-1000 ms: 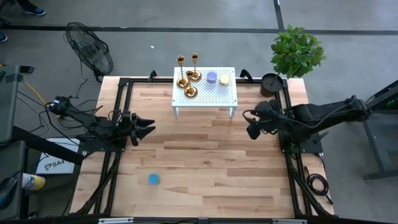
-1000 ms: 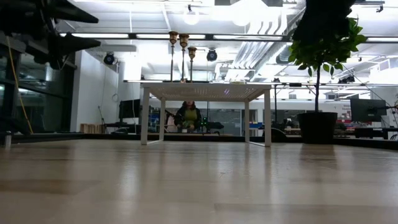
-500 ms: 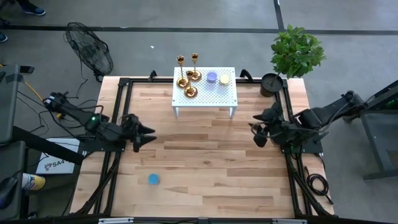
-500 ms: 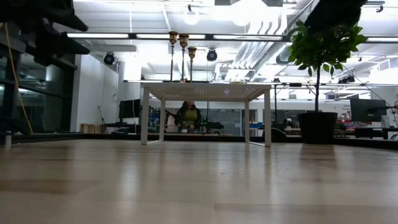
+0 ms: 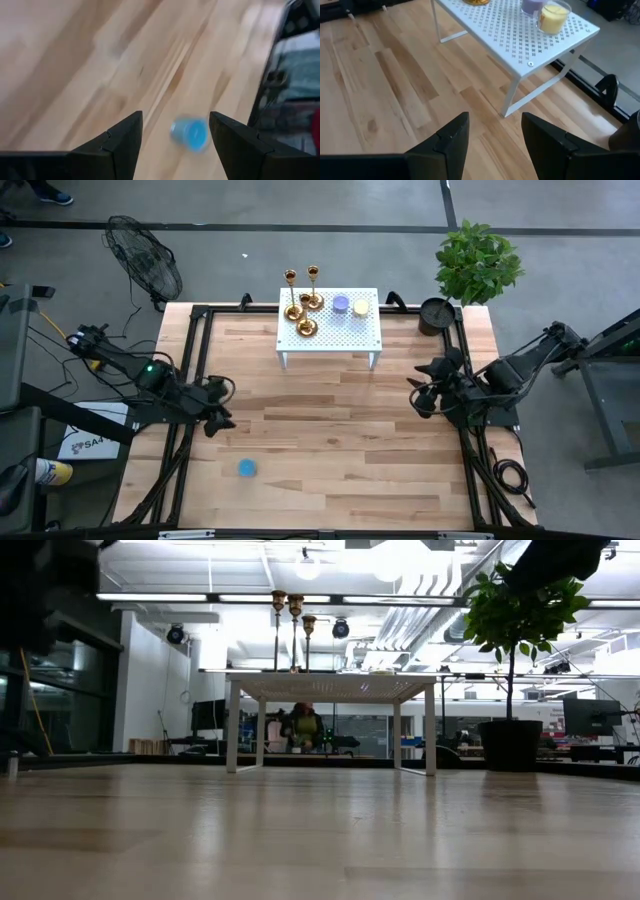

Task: Pick & Place candle stick holders
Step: Put the blue scented candle on the shelf

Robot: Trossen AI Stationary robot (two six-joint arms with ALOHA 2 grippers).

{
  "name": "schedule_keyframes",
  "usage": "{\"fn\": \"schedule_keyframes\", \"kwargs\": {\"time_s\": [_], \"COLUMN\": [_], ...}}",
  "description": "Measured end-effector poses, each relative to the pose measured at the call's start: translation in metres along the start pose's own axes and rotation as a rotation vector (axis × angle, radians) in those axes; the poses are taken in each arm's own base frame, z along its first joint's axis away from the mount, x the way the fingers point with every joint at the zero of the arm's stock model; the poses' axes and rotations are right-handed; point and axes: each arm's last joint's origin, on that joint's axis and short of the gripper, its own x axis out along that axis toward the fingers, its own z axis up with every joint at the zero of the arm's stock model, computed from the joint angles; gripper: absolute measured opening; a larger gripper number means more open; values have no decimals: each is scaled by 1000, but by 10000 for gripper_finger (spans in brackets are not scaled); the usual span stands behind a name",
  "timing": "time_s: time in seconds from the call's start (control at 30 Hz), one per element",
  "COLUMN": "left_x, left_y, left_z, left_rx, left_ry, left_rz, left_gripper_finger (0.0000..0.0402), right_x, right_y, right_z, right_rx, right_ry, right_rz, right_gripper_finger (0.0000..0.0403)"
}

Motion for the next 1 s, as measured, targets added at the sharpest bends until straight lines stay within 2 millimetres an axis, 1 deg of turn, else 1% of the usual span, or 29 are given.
{"fn": "schedule_keyframes", "kwargs": {"time_s": [0.1, 0.2, 0.33, 0.53, 0.67, 0.77, 1.0], "left_x": [2, 4, 6, 14, 22, 32, 59], "left_y": [5, 7, 11, 13, 10, 6, -4], "left_z": [-6, -9, -12, -17, -18, -17, -16], "left_rx": [-35, -43, 32, 225, 348, 406, 563], "left_ry": [128, 208, 256, 437, 477, 480, 510], "left_rz": [47, 79, 127, 167, 167, 161, 138], "left_gripper_finger": [225, 225, 225, 225, 225, 225, 225], "right_x": [-3, -6, -7, -7, -8, -7, -8], "right_y": [-2, -2, -1, -1, 0, 1, 1], "right_z": [-3, -5, -5, -5, -5, -5, -4], "right_rx": [8, 1, -4, 3, 11, 13, 18], "right_ry": [10, 8, 8, 10, 18, 17, 15], "right_rz": [3, 16, 27, 36, 51, 52, 55], "right_gripper_finger": [177, 177, 177, 177, 177, 177, 177]}}
